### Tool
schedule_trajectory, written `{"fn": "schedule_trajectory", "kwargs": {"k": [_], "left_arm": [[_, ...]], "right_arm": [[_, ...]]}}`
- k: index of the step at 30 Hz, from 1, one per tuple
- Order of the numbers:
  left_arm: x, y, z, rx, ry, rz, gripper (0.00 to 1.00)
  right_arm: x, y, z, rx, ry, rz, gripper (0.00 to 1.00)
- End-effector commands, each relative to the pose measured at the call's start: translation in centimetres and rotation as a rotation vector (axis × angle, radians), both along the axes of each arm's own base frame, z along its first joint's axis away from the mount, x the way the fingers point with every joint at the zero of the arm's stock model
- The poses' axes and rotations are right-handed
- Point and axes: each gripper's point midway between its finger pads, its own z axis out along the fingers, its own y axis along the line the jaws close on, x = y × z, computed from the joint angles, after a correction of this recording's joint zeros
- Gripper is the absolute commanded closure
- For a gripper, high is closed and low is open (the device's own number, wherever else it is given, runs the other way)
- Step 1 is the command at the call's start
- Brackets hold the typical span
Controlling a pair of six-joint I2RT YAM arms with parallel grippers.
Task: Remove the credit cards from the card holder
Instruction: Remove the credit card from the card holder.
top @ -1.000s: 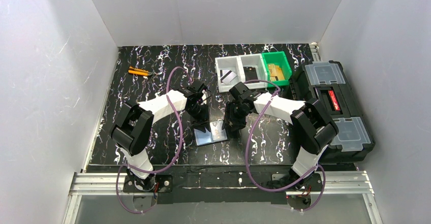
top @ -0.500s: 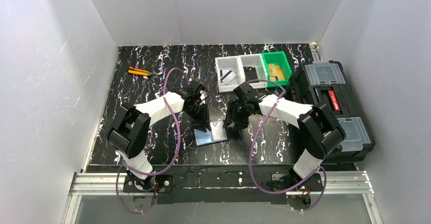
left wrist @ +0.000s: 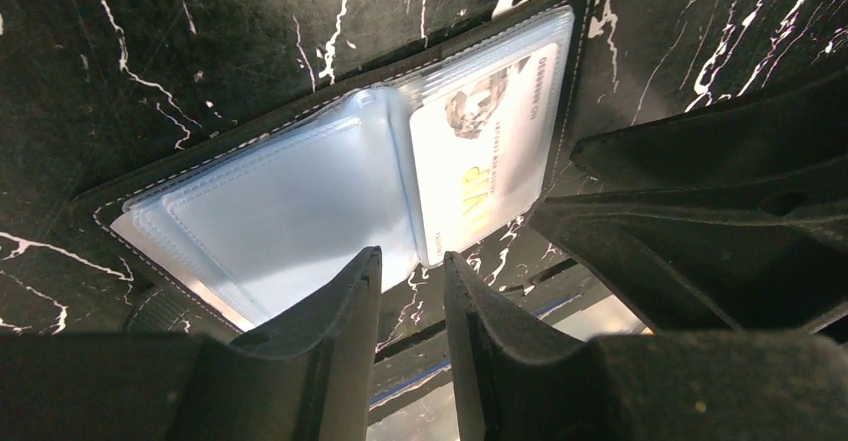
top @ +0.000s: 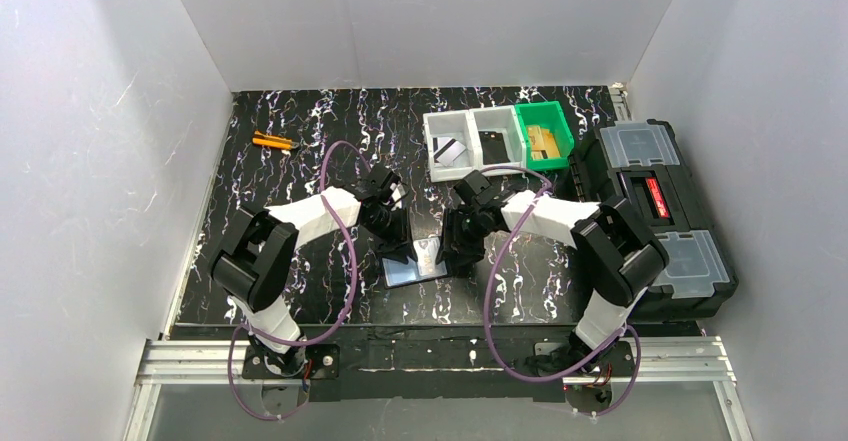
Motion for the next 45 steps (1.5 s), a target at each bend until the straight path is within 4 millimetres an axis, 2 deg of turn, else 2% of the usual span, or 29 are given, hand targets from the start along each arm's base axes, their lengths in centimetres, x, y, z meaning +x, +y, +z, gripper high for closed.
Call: {"fn": "schedule_trajectory", "kwargs": {"k": [1,11,18,26,32,38,45], "left_arm": [[-0.3,-0.3,0.2,-0.044,0.007,0.011,0.72],[0.1,-1.0,-0.5,-0.073,0.007,0.016,0.73],[-0.1,-0.6,-2.1,-0.041,0.033,0.020,0.75],[-0.3,0.5,-2.6,0.029,0.033,0.008,0.76],[-0.6,1.4,-2.7,0.068,0.026,-0.001,0.76],[-0.5,0.6,-2.9,0.024,0.036,-0.005,0.75],[-0.2,-0.1,-2.6,-0.005,0.035,-0.012,0.75]], "right_arm": [[0.6,1.3,0.2,0.027,-0.015,0.031,0.44],[0.7,2.0,-0.3,0.014,-0.012,0.033,0.55],[0.6,2.0,-0.6,0.009,-0.002,0.033,0.63],[0.4,2.0,-1.1,0.000,0.014,0.035,0.72],[0.7,2.2,-0.1,0.000,-0.012,0.041,0.79],[0.6,2.9,0.9,0.016,-0.029,0.063,0.83],[-0.1,2.5,1.0,0.012,-0.031,0.067,0.85]]}}
